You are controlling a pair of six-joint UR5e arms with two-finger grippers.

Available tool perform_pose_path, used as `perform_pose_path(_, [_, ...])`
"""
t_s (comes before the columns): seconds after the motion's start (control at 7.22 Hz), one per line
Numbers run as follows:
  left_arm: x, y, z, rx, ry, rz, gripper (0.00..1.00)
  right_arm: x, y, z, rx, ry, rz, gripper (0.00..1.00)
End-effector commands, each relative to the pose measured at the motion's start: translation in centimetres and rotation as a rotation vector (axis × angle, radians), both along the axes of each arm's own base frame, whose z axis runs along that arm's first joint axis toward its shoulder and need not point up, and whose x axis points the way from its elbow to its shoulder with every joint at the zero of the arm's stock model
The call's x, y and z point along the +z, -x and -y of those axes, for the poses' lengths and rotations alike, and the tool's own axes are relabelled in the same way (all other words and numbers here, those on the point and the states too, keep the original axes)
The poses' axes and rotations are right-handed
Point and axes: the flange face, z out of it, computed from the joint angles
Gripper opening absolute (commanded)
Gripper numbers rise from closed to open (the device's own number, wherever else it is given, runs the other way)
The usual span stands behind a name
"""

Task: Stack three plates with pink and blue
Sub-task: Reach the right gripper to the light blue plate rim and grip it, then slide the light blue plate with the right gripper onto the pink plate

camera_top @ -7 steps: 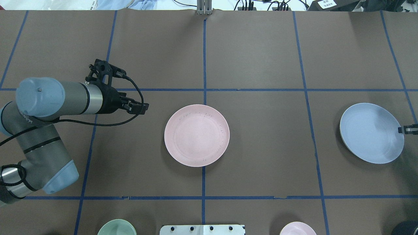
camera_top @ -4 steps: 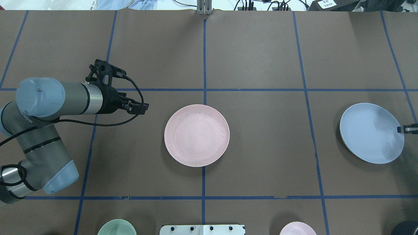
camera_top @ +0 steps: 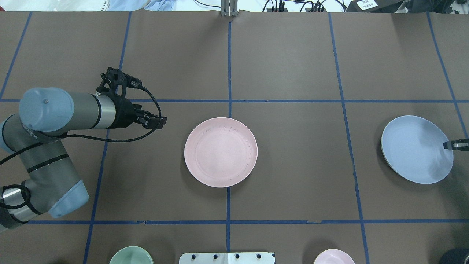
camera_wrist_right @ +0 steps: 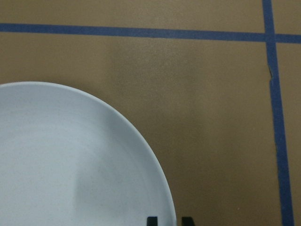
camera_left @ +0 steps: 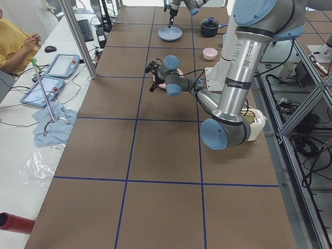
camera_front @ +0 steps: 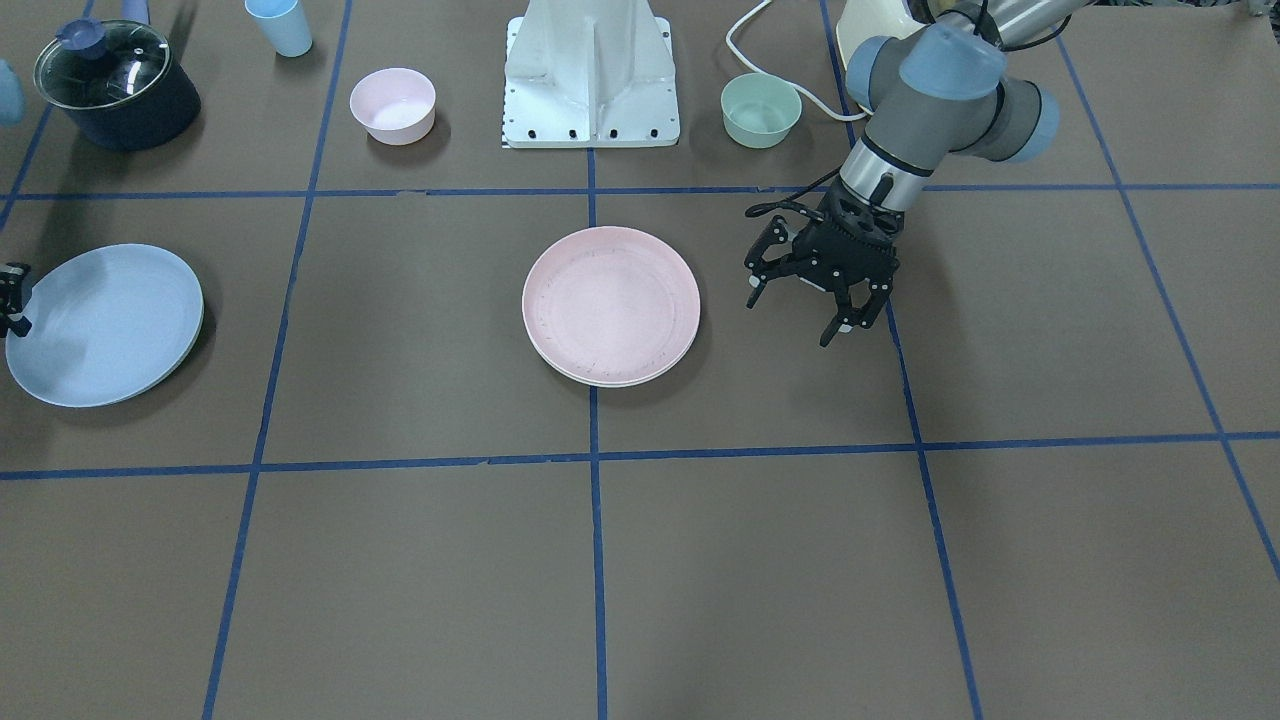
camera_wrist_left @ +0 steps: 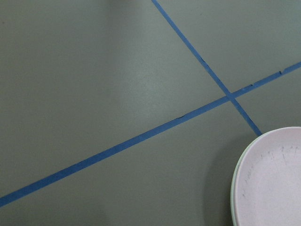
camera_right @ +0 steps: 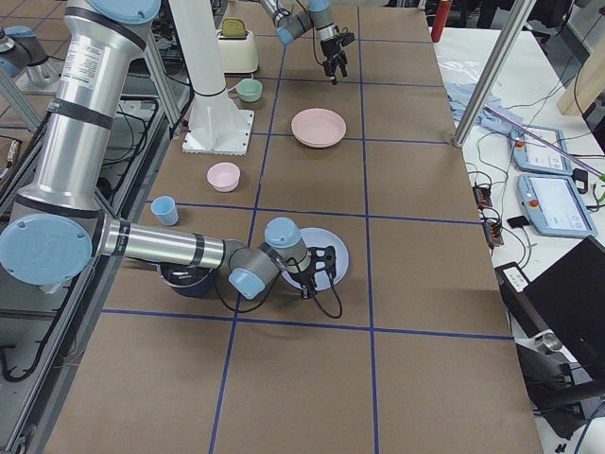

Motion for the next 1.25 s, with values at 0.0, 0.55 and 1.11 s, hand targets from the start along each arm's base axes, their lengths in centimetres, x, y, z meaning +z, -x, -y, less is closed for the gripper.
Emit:
perform_pose_path(0.0, [0.0, -0.1, 0.0, 0.001, 0.001, 0.001, 1.00, 0.3, 0.1, 0.0, -0.002, 0.005, 0.000, 0.03])
perform_pose_path(0.55, [-0.2, 0.0, -0.1, 0.001, -0.002, -0.002, 1.00, -7.6, 1.1, 0.7, -0.032, -0.092, 0.132, 0.00])
perform_pose_path(1.11, [-0.6, 1.0, 0.5, -0.011, -0.009, -0.009, 1.00, -26.1, 10.0, 7.2, 0.036, -0.106, 0.437, 0.00])
